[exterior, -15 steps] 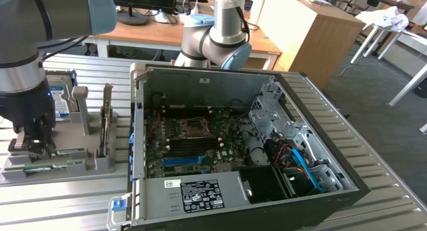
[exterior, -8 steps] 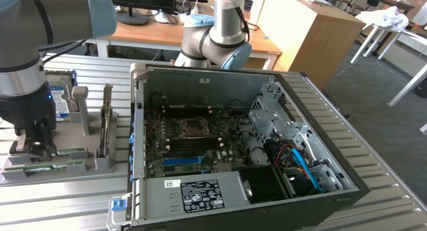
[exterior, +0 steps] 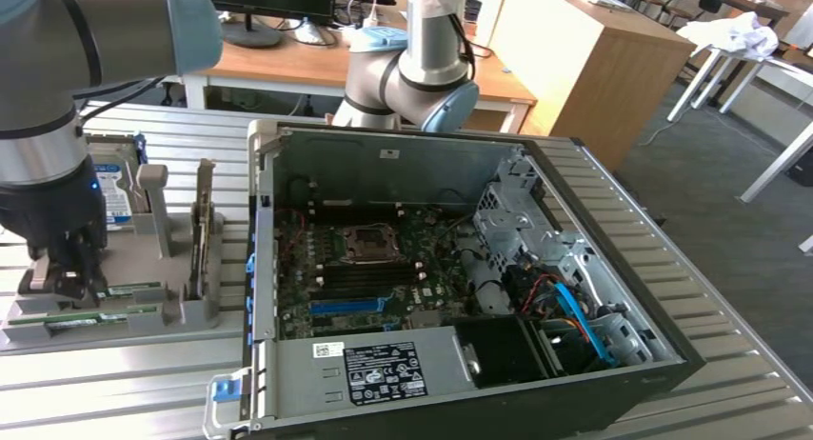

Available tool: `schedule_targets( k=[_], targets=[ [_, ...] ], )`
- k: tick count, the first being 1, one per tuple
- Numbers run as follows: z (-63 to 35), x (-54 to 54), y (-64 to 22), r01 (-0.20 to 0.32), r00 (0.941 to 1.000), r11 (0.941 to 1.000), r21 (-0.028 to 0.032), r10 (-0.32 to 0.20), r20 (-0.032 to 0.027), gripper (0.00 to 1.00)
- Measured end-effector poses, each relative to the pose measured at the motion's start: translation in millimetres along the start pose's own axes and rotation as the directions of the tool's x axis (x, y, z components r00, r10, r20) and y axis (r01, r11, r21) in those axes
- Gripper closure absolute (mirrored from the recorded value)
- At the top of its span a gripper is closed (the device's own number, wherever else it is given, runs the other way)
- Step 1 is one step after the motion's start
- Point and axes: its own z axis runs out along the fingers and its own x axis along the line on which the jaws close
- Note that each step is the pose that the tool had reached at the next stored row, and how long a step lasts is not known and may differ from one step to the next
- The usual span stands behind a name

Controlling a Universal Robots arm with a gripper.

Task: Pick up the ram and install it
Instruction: 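Pick up the ram and move it above insertion slot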

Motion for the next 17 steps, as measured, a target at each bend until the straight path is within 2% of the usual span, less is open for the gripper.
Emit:
schedule_targets(
  k=[6, 17],
  targets=[
    [0.2, 2.1, 0.0, 0.0, 1.0, 1.0, 0.0001, 0.0, 0.0001, 0.7],
    [7.6, 2.2, 0.0, 0.0, 1.0, 1.0, 0.0, 0.0, 0.0, 0.7]
  ],
)
